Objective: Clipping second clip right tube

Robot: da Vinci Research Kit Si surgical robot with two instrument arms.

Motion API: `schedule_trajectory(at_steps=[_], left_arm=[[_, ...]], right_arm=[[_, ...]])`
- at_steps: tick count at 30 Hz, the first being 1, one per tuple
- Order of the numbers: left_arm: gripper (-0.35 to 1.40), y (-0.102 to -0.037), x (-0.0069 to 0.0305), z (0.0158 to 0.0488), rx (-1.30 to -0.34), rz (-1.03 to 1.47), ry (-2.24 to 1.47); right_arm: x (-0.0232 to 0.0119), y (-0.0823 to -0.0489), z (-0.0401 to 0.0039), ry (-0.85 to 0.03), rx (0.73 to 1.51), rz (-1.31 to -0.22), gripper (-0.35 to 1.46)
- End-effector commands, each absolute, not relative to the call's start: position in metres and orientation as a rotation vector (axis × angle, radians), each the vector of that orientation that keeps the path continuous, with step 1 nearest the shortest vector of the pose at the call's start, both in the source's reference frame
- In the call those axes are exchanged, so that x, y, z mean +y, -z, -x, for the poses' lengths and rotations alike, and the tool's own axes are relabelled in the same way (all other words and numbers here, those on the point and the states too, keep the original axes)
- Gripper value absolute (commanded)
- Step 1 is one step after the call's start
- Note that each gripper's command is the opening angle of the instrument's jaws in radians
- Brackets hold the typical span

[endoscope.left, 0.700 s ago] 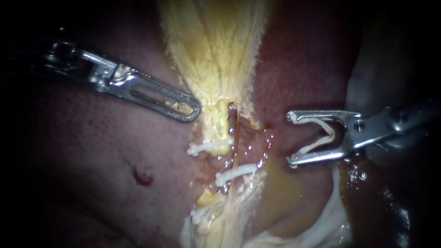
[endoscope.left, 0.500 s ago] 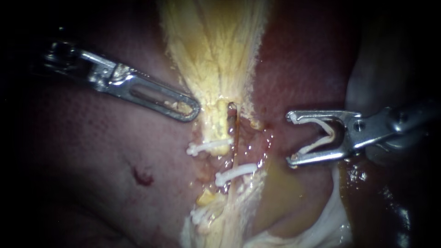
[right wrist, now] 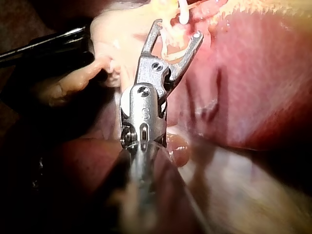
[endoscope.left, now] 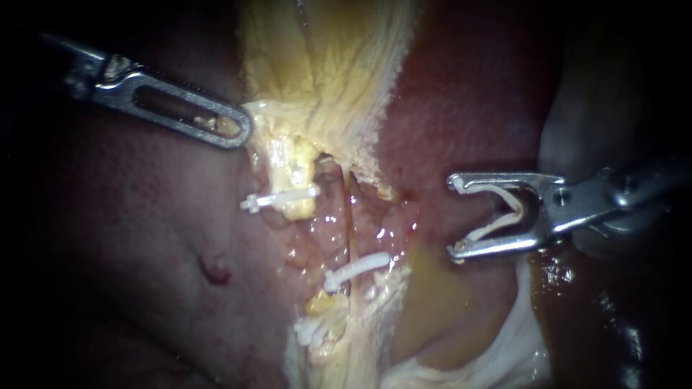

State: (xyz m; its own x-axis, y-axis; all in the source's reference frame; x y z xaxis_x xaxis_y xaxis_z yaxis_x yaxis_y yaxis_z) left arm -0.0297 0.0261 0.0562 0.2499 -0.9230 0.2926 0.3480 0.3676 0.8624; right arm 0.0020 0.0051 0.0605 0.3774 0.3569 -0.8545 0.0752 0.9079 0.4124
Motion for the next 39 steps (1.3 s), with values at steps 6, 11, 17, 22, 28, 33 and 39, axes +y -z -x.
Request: schedule_trajectory(at_steps=[6, 11, 17, 22, 28, 33, 39], left_arm=[[-0.35, -0.0563, 0.0261, 0.0298, -0.930, -0.758, 0.989], [-0.35, -0.0563, 0.0261, 0.0299, -0.930, -0.757, 0.989], [-0.35, -0.0564, 0.0260, 0.0300, -0.930, -0.755, 0.991], [-0.35, -0.0565, 0.0259, 0.0302, -0.930, -0.754, 0.991], [-0.35, -0.0565, 0.0259, 0.0302, -0.930, -0.751, 0.993], [-0.35, -0.0564, 0.0259, 0.0302, -0.930, -0.751, 0.993], [-0.35, -0.0564, 0.0259, 0.0302, -0.930, -0.751, 0.993]], right_arm=[[0.0040, -0.0615, -0.0041, -0.167, 1.191, -0.461, 0.50], [0.0028, -0.0628, -0.0063, -0.205, 1.184, -0.533, 0.50], [0.0017, -0.0645, -0.0083, -0.262, 1.166, -0.612, 0.50], [0.0014, -0.0665, -0.0091, -0.312, 1.148, -0.646, 0.49], [0.0020, -0.0690, -0.0092, -0.346, 1.134, -0.675, 0.49], [0.0020, -0.0699, -0.0097, -0.359, 1.124, -0.704, 0.49], [0.0016, -0.0704, -0.0113, -0.354, 1.127, -0.733, 0.49]])
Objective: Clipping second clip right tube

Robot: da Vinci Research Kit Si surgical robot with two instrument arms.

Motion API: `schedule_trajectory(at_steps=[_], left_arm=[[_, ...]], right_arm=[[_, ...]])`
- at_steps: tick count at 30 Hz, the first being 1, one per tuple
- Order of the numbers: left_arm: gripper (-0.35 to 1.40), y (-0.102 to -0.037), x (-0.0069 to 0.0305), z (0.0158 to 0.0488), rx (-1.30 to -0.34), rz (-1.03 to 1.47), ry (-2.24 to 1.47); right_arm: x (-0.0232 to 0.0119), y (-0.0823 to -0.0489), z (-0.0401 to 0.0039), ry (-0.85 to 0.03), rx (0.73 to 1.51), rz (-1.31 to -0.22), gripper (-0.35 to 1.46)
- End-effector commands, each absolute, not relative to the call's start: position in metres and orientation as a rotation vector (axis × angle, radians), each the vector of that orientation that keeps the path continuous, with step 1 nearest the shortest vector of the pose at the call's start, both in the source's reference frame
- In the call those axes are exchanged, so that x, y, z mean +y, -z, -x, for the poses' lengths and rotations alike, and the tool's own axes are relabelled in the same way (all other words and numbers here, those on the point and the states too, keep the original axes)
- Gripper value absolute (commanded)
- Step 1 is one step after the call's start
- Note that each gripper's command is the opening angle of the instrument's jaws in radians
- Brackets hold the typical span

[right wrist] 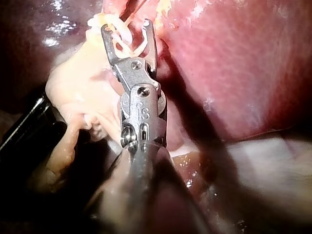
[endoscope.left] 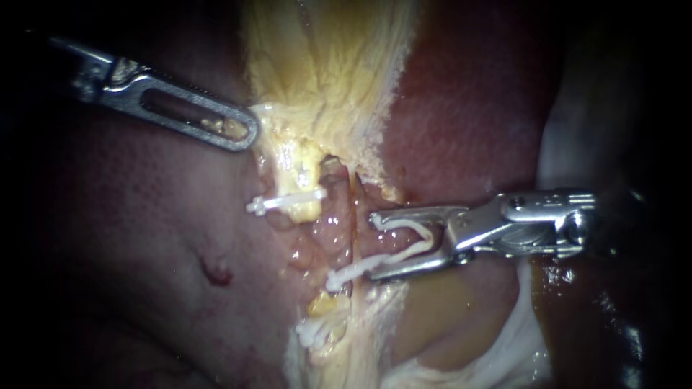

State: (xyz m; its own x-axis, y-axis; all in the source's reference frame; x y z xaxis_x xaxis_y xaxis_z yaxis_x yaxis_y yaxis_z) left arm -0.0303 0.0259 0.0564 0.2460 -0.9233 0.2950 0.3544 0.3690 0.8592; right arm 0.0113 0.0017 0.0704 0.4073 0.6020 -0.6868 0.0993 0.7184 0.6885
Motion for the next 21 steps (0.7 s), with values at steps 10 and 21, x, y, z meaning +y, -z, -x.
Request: schedule_trajectory(at_steps=[10, 21], left_arm=[[-0.35, -0.0564, 0.0259, 0.0305, -0.930, -0.749, 0.995], [-0.35, -0.0564, 0.0259, 0.0306, -0.930, -0.749, 0.995]], right_arm=[[0.0004, -0.0717, -0.0145, -0.358, 1.145, -0.794, 0.49], [0.0002, -0.0706, -0.0150, -0.376, 1.209, -0.858, 0.49]])
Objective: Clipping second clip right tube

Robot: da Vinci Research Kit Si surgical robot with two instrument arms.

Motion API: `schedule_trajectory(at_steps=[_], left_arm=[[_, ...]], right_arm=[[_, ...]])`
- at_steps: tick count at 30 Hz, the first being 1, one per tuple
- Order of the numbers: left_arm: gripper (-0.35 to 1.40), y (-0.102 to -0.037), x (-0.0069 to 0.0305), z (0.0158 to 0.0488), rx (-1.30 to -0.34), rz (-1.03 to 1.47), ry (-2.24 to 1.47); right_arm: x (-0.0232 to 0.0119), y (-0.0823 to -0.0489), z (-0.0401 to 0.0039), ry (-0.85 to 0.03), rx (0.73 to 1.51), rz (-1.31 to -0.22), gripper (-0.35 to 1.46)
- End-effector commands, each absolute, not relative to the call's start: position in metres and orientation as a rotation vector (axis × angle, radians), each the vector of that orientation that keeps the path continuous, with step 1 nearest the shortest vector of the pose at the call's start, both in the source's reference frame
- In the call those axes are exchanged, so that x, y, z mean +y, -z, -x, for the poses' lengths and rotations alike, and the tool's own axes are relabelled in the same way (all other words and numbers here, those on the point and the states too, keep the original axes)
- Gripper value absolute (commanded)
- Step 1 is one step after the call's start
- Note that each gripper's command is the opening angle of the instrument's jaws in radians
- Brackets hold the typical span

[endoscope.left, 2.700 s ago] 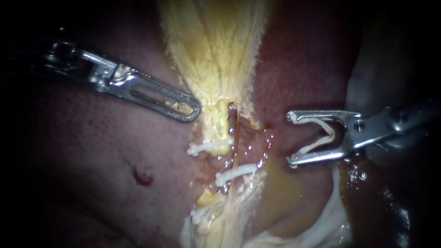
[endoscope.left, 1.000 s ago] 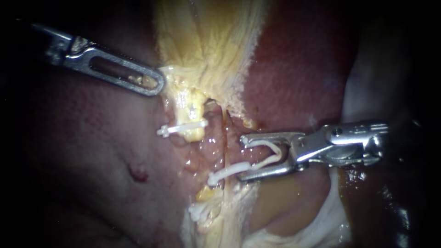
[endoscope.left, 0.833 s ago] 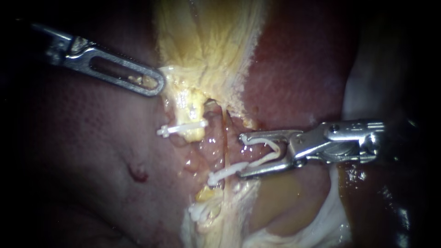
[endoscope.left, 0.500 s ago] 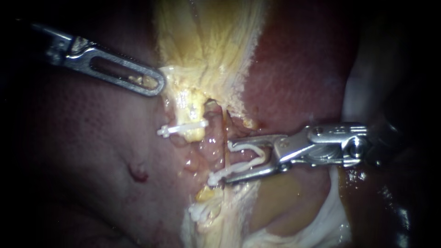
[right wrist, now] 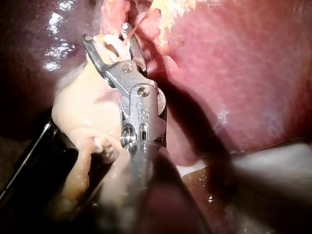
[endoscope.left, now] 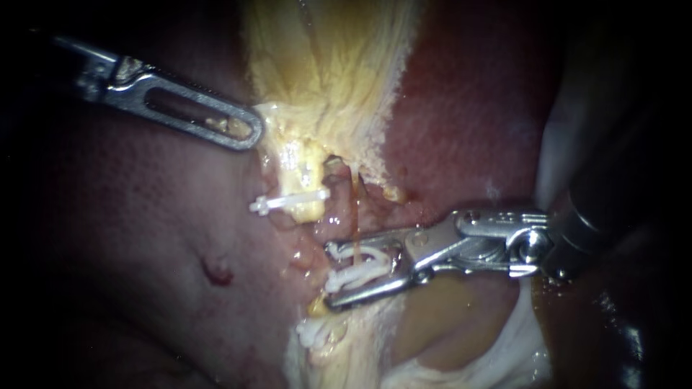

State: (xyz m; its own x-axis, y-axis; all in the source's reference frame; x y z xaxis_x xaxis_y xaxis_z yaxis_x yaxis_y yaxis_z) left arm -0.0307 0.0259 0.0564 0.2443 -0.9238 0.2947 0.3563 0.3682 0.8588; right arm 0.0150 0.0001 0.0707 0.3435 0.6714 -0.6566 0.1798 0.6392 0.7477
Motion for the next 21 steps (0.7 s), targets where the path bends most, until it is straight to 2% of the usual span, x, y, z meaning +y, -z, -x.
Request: schedule_trajectory(at_steps=[1, 10, 21], left_arm=[[-0.35, -0.0564, 0.0259, 0.0306, -0.930, -0.749, 0.995], [-0.35, -0.0564, 0.0259, 0.0306, -0.930, -0.749, 0.995], [-0.35, -0.0565, 0.0259, 0.0306, -0.930, -0.750, 0.995]], right_arm=[[0.0002, -0.0704, -0.0149, -0.384, 1.213, -0.861, 0.49], [-0.0003, -0.0681, -0.0147, -0.366, 1.266, -0.921, 0.49], [-0.0013, -0.0660, -0.0154, -0.342, 1.282, -0.979, 0.46]])
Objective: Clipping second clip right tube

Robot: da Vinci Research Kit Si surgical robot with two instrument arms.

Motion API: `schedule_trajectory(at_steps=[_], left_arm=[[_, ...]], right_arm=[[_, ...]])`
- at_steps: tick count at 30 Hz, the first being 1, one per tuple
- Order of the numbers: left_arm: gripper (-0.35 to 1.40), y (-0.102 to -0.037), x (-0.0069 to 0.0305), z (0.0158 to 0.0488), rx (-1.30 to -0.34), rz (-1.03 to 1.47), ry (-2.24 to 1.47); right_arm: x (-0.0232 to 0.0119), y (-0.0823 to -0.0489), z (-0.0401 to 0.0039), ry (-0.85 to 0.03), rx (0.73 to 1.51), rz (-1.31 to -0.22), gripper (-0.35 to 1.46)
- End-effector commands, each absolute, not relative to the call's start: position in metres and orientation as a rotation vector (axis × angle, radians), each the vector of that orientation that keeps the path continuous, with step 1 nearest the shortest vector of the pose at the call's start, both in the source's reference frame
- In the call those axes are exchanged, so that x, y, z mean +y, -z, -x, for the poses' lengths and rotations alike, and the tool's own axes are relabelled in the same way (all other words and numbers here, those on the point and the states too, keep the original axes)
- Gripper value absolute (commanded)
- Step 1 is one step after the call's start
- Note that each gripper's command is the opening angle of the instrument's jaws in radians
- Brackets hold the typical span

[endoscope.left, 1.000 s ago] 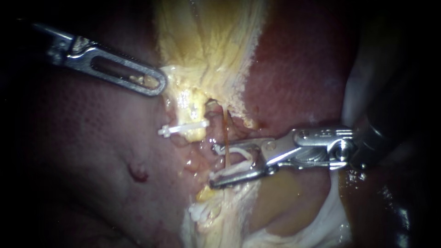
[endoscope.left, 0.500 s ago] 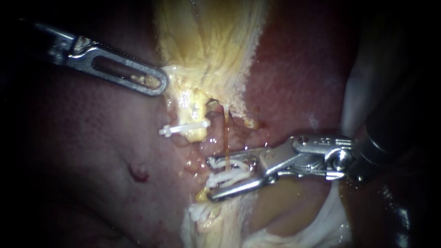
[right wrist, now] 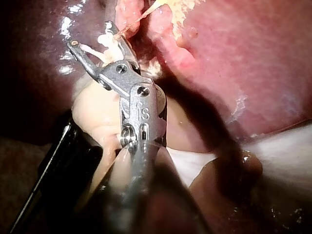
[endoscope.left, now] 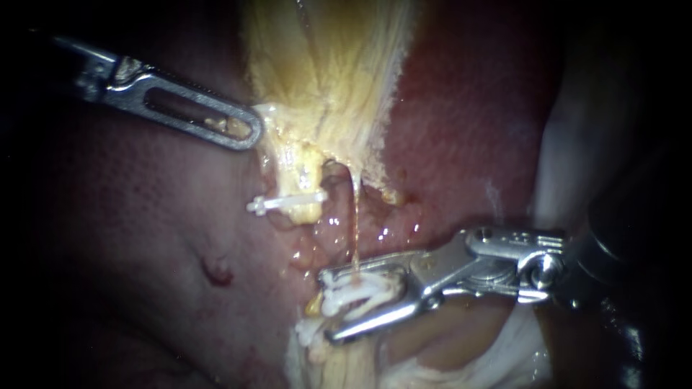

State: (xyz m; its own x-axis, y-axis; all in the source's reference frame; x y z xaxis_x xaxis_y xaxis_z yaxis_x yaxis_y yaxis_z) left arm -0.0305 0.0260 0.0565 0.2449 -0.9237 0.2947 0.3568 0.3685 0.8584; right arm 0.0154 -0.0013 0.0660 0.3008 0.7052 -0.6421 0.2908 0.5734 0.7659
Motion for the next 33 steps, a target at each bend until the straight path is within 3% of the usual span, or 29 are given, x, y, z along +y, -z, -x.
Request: schedule_trajectory(at_steps=[1, 12, 23, 27, 33], left_arm=[[-0.35, -0.0565, 0.0259, 0.0306, -0.930, -0.750, 0.995], [-0.35, -0.0566, 0.0260, 0.0305, -0.930, -0.750, 0.995], [-0.35, -0.0568, 0.0260, 0.0306, -0.930, -0.749, 0.995], [-0.35, -0.0568, 0.0261, 0.0305, -0.930, -0.749, 0.994], [-0.35, -0.0568, 0.0261, 0.0305, -0.930, -0.749, 0.994]], right_arm=[[-0.0012, -0.0661, -0.0153, -0.342, 1.282, -0.979, 0.45], [0.0008, -0.0664, -0.0132, -0.381, 1.277, -0.978, 0.19], [0.0009, -0.0666, -0.0125, -0.401, 1.264, -1.000, -0.33], [0.0009, -0.0666, -0.0122, -0.474, 1.214, -1.071, -0.35], [0.0008, -0.0666, -0.0120, -0.472, 1.204, -1.086, -0.35]])
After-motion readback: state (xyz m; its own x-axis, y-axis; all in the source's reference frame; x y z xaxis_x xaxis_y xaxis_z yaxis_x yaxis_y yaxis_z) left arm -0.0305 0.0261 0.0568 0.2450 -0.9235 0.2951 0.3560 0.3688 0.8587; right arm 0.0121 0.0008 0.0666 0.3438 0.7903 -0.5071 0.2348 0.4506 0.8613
